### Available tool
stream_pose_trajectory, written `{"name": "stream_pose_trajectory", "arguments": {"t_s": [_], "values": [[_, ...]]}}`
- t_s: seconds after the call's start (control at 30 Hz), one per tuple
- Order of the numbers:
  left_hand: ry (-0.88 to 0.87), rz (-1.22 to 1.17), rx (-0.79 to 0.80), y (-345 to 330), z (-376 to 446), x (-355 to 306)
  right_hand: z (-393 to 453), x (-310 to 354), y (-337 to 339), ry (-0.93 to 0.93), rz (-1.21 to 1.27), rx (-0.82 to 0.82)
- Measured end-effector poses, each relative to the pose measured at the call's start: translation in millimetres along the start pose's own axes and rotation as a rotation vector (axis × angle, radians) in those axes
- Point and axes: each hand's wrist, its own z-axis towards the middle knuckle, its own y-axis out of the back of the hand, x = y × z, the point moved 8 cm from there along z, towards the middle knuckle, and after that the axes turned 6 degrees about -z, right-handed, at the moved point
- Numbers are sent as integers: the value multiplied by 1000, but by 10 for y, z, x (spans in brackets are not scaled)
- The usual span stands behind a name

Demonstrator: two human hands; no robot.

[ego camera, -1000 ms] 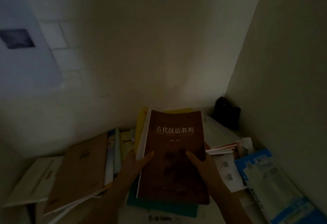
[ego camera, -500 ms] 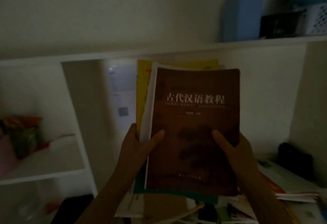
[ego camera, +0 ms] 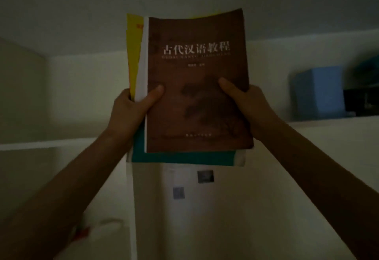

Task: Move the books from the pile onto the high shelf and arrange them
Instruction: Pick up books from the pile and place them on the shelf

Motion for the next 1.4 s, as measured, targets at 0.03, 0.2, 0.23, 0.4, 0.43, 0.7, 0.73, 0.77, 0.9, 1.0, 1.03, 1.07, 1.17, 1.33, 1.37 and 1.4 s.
{"name": "stream_pose_trajectory", "arguments": {"t_s": [0.03, 0.2, 0.23, 0.4, 0.43, 0.7, 0.73, 0.77, 0.9, 1.0, 1.03, 1.07, 1.17, 1.33, 1.37, 1.4], "values": [[-33, 15, -26, 47, 142, -57, 182, -10, -101, 2, 23, 28], [-184, 121, -152, 298, 614, -121, 885, -345, -692, -24, 156, 195], [-199, 145, -176, 364, 674, -90, 992, -451, -821, -57, 188, 231], [-262, 225, -286, 755, 884, 39, 1372, -785, -1478, -147, 318, 366], [-272, 245, -299, 845, 918, 59, 1431, -846, -1616, -149, 324, 386], [-135, 313, -237, 1579, 1128, 427, 1569, -1249, -2581, -235, 236, 559], [-135, 315, -188, 1607, 1158, 438, 1561, -1288, -2664, -244, 198, 588], [-132, 300, -143, 1625, 1188, 465, 1565, -1331, -2718, -250, 164, 592], [-160, 240, -169, 1694, 1268, 614, 1672, -1441, -2811, -226, 142, 520], [-183, 317, -240, 1792, 1297, 643, 1753, -1511, -2920, -213, 50, 467], [-190, 343, -262, 1859, 1304, 630, 1752, -1508, -2999, -205, 26, 465], [-203, 365, -283, 1973, 1305, 608, 1727, -1478, -3148, -194, 28, 482], [-231, 384, -338, 2309, 1290, 543, 1680, -1353, -3582, -100, -66, 500], [-259, 614, -533, 3005, 1333, 534, 1559, -1104, -4638, 178, -586, 500], [-261, 679, -588, 3094, 1341, 532, 1439, -1069, -4896, 187, -446, 592], [-266, 735, -642, 3197, 1361, 536, 1329, -1099, -5156, 179, -380, 662]]}}
